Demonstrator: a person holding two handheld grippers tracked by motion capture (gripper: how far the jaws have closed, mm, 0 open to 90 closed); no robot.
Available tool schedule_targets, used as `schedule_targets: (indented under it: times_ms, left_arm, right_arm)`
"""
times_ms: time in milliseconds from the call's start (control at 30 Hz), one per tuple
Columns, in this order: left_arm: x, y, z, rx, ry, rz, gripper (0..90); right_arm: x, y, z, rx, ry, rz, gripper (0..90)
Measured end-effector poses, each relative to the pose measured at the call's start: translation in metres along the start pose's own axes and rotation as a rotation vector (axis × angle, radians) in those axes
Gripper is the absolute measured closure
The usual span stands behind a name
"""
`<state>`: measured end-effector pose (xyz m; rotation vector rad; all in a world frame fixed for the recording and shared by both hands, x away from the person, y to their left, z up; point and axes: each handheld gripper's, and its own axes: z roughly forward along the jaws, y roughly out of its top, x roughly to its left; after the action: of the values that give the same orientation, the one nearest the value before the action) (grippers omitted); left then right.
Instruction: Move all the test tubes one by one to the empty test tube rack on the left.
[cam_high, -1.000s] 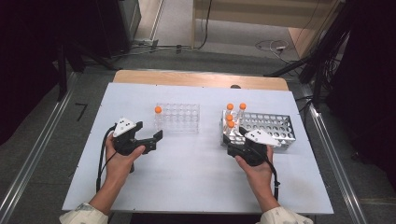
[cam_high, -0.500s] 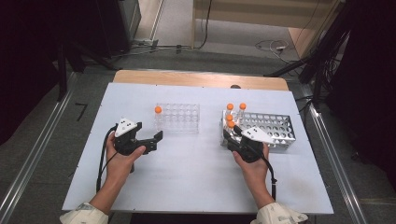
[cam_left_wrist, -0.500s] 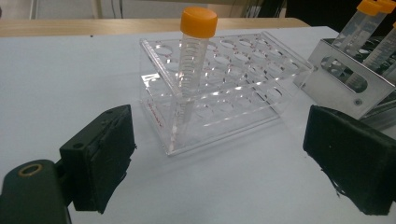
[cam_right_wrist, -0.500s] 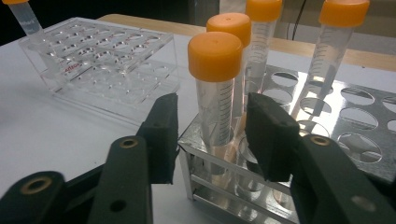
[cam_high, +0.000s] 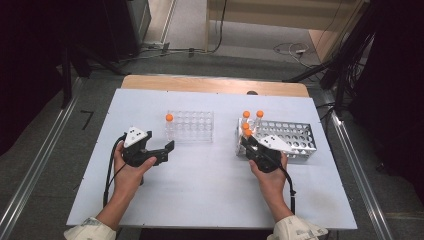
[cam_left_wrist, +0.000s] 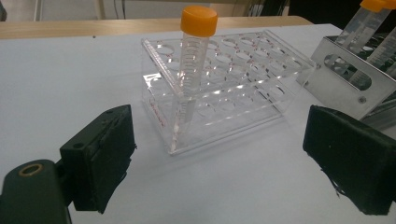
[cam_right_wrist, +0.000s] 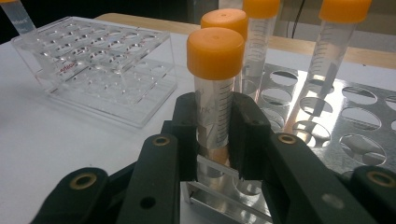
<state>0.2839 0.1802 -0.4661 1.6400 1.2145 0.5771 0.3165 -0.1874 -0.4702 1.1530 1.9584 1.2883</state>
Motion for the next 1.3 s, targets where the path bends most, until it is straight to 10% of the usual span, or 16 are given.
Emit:
schedule_targets:
  times_ms: [767, 1300]
  left_arm:
    - [-0.005, 0.001, -0.002, -0.010, 0.010, 0.031, 10.5]
    - [-0.025, 0.011, -0.011, -0.044, -0.040, 0.076, 10.4]
  right_arm:
    - [0.004, 0.036, -0.040, -0.154, 0.014, 0.014, 71.3]
    - [0.033, 0.031, -0.035, -0.097, 0.105, -0.045, 71.4]
